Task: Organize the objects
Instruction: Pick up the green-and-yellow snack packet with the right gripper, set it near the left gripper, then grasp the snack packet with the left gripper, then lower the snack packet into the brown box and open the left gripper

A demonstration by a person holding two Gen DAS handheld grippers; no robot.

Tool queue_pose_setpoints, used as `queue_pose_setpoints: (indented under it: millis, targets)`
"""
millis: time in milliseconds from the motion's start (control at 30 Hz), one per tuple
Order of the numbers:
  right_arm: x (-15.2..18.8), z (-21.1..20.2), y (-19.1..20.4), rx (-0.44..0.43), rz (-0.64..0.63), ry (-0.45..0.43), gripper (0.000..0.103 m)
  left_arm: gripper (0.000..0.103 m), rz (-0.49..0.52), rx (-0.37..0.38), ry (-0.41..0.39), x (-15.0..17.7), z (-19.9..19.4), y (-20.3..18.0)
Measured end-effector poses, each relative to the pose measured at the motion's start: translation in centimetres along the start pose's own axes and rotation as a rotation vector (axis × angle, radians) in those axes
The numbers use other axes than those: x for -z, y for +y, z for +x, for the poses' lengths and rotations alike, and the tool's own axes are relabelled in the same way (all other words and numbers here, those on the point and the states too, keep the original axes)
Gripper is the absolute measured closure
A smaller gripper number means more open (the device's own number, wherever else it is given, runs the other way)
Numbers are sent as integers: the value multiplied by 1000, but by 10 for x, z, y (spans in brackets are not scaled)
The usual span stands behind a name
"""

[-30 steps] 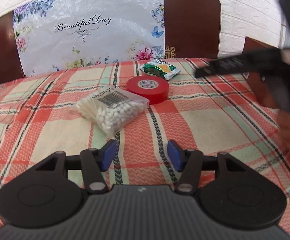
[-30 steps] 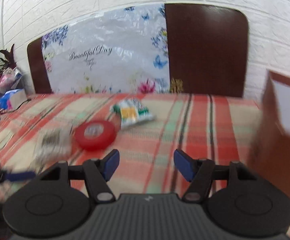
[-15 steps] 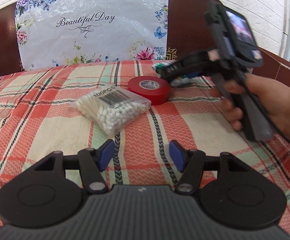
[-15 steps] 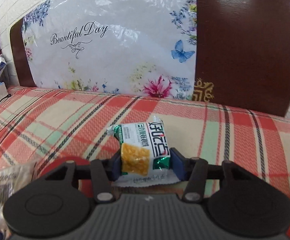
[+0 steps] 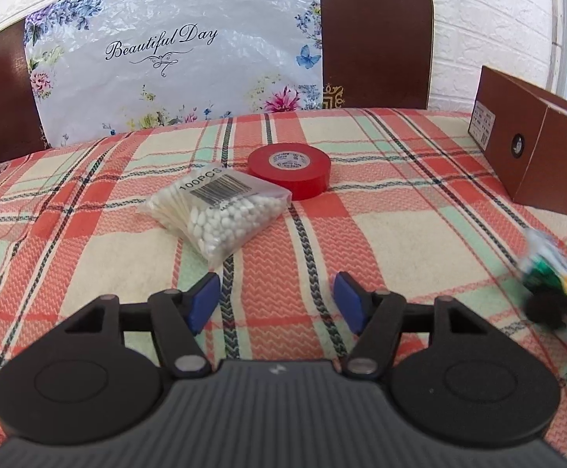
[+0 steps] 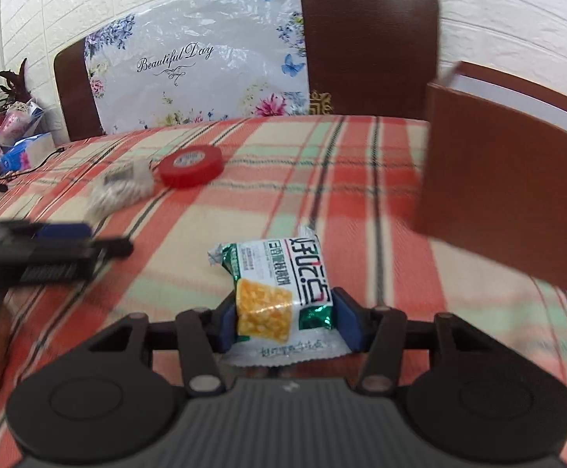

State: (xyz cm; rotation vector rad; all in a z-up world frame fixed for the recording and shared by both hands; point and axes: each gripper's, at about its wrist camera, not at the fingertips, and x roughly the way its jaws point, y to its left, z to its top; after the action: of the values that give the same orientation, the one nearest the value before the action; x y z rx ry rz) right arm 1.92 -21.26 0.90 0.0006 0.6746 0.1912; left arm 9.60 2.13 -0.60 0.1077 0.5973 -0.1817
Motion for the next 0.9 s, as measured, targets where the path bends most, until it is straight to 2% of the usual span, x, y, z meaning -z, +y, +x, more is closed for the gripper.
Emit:
queue_pose_setpoints:
  millis: [67,100,233,300,367,533,567,667,733,833,900]
  targets:
    - [15,-20,0,14,-9,-15,33,37,-34,17,43,-4,-6,-4]
    - [20,-27,0,17,-9,-22,29,37,-56,56,64,-6,-10,-7]
    - [23,-35,1,25,-16,-38,27,41,-105,262,142,-14,-32,-34]
    - [23,-33,3,26,-21,-25,25,41,-118,334,169,-18,-39,-48]
    - [24,-32,4,20,-31,-22,22,41,-131,387,216,-21,-37,-60]
    - [26,-32,3,16,-29,-23,22,43,-170,491,359,-24,-14,-96]
    - [26,-32,3,16,-29,-20,24,47,-153,493,375,-23,-10,-104]
    - [27,-32,6,10,-51,-23,44,66,-66,471,346,-23,-9,-124]
    - [29,-34,9,25,-71,-42,54,69,-58,479,348,-28,-10,-128]
    - [27,-43,5,39,-44,-89,55,70,-38,505,298,-48,-20,-130]
    - [22,-53,2,72,-62,-164,55,70,-23,533,233,-68,-28,-136]
